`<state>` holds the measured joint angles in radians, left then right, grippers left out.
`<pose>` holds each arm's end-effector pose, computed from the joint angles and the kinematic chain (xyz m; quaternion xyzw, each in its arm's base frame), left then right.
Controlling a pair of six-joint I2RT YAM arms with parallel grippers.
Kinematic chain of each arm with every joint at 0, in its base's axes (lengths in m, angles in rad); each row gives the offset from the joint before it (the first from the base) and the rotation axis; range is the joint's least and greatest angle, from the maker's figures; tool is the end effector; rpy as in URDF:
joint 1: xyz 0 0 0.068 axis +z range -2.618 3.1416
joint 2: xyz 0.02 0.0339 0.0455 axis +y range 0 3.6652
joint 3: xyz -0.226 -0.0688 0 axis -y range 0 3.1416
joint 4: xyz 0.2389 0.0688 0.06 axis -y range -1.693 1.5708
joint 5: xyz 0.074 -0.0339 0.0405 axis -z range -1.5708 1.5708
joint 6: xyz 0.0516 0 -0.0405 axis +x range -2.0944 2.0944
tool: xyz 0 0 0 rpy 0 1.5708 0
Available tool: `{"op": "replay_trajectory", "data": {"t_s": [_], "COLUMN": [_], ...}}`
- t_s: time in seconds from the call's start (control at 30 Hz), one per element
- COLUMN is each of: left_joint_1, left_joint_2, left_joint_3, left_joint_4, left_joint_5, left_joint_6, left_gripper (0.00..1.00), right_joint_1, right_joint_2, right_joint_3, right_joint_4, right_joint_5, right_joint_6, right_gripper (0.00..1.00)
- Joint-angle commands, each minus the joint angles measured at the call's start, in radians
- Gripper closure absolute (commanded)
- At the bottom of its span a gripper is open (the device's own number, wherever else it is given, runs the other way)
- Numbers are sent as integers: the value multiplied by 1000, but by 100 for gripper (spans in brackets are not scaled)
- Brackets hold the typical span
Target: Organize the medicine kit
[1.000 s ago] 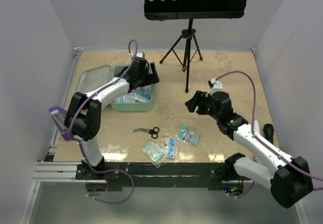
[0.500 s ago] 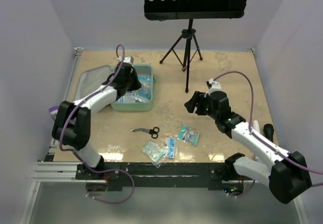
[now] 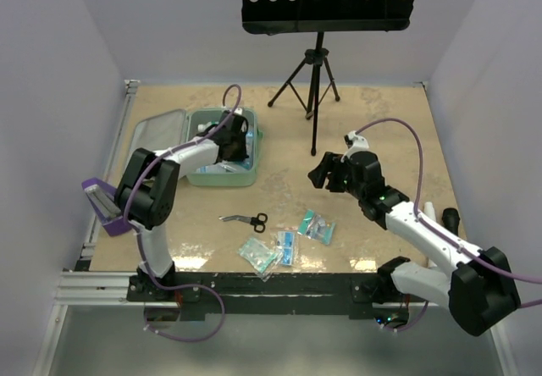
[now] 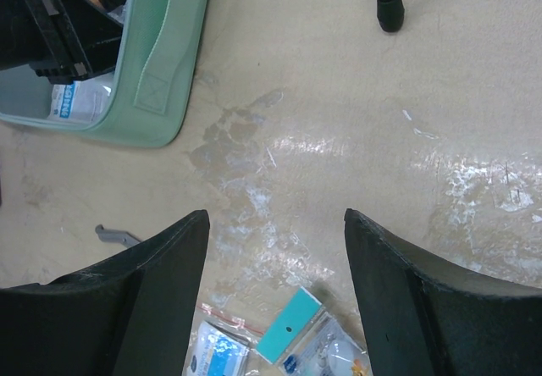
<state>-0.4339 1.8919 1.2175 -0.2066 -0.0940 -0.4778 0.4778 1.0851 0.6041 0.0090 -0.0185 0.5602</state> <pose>0.3606 -0.1617 0.1289 -0.0365 0.9395 -0.1090 0.3227 0.2357 0.1231 0.1989 0.0303 0.8523 0.2658 0.4495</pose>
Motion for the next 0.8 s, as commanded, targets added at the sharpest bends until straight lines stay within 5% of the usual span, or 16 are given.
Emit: {"op": "replay_trajectory", "data": {"t_s": [0.0, 0.47, 0.67, 0.77], "left_joint_1": [7, 26, 38, 38], "left_joint_2": [44, 199, 89, -8], "left_joint_3": [57, 252, 208, 182], "left_joint_4": [-27, -31, 6, 12], "left_joint_5": [-61, -53, -65, -93], "left_joint_6": [22, 38, 45, 61], "left_gripper": [100, 100, 100, 86], "right_joint_1": [1, 1, -1, -1], "right_joint_2": [7, 10, 22, 29], "right_joint_3": [40, 48, 57, 57], "right_joint_4": [37, 17, 22, 35], "right_joint_5": [-9, -1, 2, 2], "right_joint_6": [-2, -14, -17, -13], "right_gripper": [30, 30, 30, 30]}}
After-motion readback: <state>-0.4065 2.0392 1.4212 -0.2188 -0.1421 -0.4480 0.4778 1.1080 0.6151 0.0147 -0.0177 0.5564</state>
